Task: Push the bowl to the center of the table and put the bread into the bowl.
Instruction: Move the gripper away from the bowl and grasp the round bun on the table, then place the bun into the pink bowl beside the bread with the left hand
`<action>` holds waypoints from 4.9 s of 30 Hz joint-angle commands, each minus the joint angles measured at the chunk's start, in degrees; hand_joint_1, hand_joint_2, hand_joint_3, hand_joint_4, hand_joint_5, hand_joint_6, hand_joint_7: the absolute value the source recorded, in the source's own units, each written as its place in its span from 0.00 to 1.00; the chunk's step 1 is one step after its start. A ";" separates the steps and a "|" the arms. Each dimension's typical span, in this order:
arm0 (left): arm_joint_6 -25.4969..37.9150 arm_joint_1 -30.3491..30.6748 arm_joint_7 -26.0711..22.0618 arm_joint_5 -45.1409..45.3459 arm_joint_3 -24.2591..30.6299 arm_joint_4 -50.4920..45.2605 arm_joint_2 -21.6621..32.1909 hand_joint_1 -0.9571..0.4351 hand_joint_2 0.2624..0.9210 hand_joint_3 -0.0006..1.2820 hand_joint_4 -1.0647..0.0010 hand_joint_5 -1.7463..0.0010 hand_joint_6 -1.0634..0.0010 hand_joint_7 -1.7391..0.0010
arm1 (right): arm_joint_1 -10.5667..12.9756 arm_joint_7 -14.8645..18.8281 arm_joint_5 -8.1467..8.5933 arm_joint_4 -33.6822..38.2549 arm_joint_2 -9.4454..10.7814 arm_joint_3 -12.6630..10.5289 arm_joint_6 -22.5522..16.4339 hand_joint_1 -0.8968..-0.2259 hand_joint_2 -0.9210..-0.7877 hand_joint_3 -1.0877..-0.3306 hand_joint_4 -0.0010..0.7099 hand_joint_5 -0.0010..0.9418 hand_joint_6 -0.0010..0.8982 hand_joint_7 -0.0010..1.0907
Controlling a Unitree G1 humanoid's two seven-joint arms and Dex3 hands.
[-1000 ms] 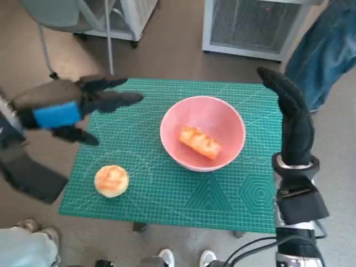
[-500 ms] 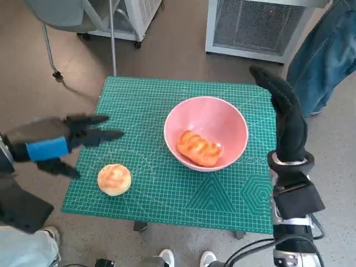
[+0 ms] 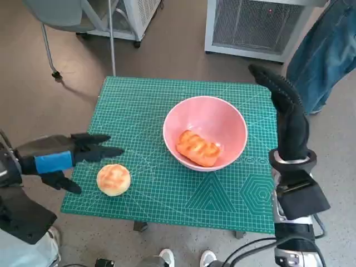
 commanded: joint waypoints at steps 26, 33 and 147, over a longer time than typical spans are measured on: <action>0.41 -4.23 22.80 26.46 -13.24 11.08 -9.23 0.55 0.85 0.00 0.80 1.00 0.73 1.00 | 3.01 0.09 -0.51 -1.43 -1.05 -1.20 1.85 0.41 0.00 0.32 0.30 0.01 0.00 0.53; 2.76 -5.67 29.60 31.01 -17.49 15.22 -11.82 0.65 0.97 0.06 0.78 0.99 0.71 0.99 | 3.11 0.07 -0.23 -1.11 -0.91 -1.41 1.41 0.41 0.00 0.32 0.30 0.01 0.00 0.53; 29.28 -29.67 24.15 9.14 -22.62 31.08 -48.86 0.58 0.88 0.00 0.97 1.00 0.84 0.94 | 1.92 1.67 0.84 7.02 -2.92 -2.66 -5.74 0.41 0.00 0.31 0.29 0.00 0.00 0.52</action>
